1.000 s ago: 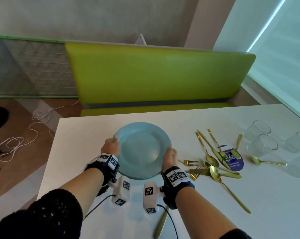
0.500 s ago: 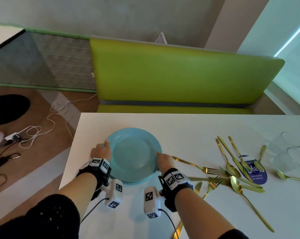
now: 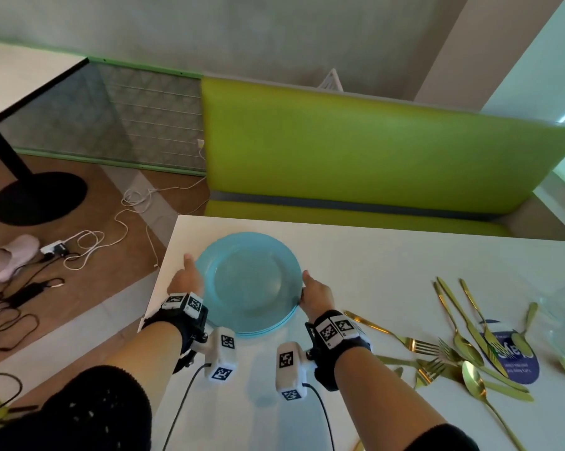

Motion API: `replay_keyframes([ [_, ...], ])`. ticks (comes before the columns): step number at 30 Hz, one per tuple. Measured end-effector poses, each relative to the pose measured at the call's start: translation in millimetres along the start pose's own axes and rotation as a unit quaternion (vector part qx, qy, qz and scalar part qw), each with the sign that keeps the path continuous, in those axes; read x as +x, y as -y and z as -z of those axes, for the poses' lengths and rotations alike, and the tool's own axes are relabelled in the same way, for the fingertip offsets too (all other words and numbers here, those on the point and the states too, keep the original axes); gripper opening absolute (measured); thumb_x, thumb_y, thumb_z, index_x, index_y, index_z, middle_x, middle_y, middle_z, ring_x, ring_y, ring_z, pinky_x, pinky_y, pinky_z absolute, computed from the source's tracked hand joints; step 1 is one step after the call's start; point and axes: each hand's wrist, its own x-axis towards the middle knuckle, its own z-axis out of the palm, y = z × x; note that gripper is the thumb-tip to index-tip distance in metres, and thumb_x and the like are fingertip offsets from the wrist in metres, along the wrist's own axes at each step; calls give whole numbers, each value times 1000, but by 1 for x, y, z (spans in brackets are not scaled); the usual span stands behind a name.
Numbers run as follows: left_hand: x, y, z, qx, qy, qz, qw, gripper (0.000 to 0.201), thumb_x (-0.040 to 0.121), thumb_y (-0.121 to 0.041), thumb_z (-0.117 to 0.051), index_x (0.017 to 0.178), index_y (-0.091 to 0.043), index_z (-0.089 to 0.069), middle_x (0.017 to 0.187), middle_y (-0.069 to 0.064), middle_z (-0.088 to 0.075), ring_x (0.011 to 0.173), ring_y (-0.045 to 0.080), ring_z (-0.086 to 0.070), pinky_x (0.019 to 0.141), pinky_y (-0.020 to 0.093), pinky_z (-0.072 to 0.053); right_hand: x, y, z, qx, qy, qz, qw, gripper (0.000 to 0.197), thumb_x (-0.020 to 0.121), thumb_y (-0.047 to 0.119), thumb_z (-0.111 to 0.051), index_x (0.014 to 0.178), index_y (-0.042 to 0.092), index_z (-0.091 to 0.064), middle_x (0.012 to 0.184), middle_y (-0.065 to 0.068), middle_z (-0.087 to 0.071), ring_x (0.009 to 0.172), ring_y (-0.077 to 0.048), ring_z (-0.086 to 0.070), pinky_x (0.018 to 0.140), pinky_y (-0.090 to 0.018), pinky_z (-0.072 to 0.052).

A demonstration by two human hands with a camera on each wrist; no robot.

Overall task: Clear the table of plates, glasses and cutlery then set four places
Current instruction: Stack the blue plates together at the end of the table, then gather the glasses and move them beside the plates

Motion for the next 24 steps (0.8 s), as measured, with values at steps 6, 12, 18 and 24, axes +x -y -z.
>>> replay_keyframes([
  [6, 13, -4, 16, -86, -32, 14, 996, 80, 94, -60, -16, 137, 2, -42, 143, 23, -42, 133, 37, -40, 110, 43, -29, -6, 23, -19, 97, 32, -19, 995, 42, 96, 45, -39, 82, 12, -60, 67, -2, -50, 68, -21, -51, 73, -34, -45],
  [12, 22, -7, 26, -169, -42, 29, 984, 85, 87, -70, -21, 138, -5, -43, 142, 18, -46, 130, 37, -44, 110, 44, -33, -10, 37, -38, 190, 98, -34, 976, 66, 94, 55, -34, 120, -1, -60, 117, -17, -64, 111, -32, -60, 99, -40, -47],
  [18, 26, -6, 29, -170, -38, 31, 984, 86, 86, -71, -21, 136, -6, -44, 140, 17, -48, 129, 35, -45, 110, 44, -33, -4, 38, -44, 201, 116, -22, 972, 74, 90, 63, -33, 124, 2, -58, 123, -19, -62, 117, -32, -58, 100, -40, -46],
  [24, 21, -7, 31, -143, -46, 25, 988, 79, 93, -62, -20, 139, -2, -39, 144, 20, -42, 133, 36, -40, 110, 42, -28, -3, 38, -46, 158, 80, -17, 984, 112, 42, 83, -45, 130, 14, -54, 131, -9, -57, 121, -26, -53, 110, -44, -35],
])
